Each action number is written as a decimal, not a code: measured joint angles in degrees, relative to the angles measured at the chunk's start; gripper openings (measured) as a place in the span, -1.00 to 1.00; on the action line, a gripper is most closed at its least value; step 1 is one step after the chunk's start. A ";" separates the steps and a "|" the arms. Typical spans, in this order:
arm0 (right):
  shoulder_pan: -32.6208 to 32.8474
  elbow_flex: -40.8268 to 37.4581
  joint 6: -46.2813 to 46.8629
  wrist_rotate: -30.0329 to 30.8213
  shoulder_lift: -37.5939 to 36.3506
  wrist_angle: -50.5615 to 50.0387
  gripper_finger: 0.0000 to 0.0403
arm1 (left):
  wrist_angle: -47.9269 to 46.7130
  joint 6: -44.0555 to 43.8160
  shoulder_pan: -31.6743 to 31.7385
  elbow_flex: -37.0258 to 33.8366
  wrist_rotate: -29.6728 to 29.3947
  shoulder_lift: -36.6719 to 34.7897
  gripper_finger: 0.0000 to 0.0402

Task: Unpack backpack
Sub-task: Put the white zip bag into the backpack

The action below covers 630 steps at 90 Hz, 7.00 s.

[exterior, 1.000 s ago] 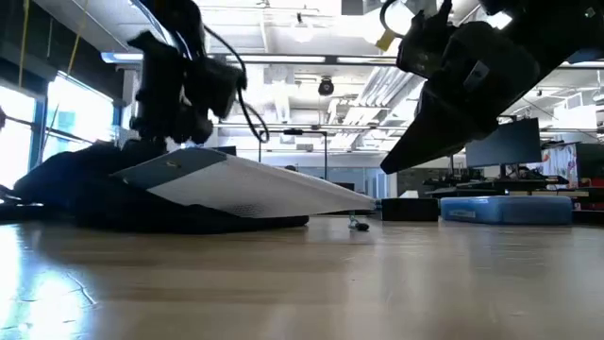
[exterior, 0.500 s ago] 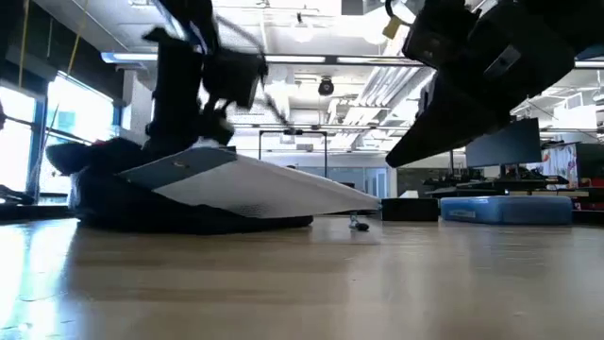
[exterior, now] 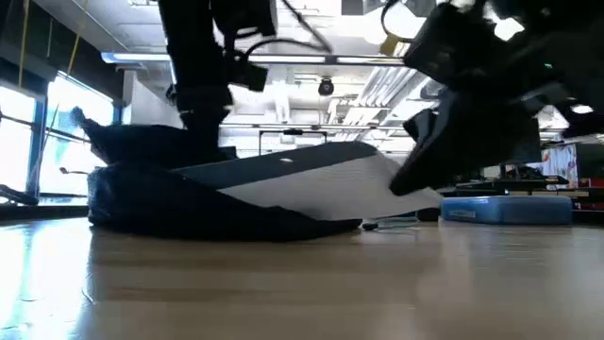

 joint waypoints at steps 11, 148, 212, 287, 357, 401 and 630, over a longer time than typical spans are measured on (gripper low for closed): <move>-1.91 2.95 0.67 -0.48 2.37 0.07 -1.00 | 8.41 1.83 -2.69 0.00 1.49 0.00 -1.00; -0.36 16.46 0.06 7.18 11.54 -13.36 -1.00 | -9.47 -1.18 -19.33 -0.02 4.71 -9.40 -0.49; -0.49 16.42 0.07 7.15 11.52 -13.41 -1.00 | -6.80 -9.67 -23.74 -7.70 -14.34 1.74 -0.38; -0.49 16.42 1.09 7.02 11.52 -13.91 -1.00 | -0.05 -6.11 -16.04 -10.16 -5.72 0.96 -0.29; -0.10 17.83 -2.14 7.45 11.50 -10.35 -1.00 | 15.66 1.76 -18.10 -10.25 6.16 3.01 -0.93; 11.16 21.93 -29.21 12.70 11.13 -19.92 -0.93 | 18.42 7.18 -21.71 -10.25 5.16 3.80 -1.00; -5.54 21.16 -29.53 -4.85 19.06 10.77 -1.00 | 35.24 -14.40 -41.93 -10.10 3.45 -10.97 -0.55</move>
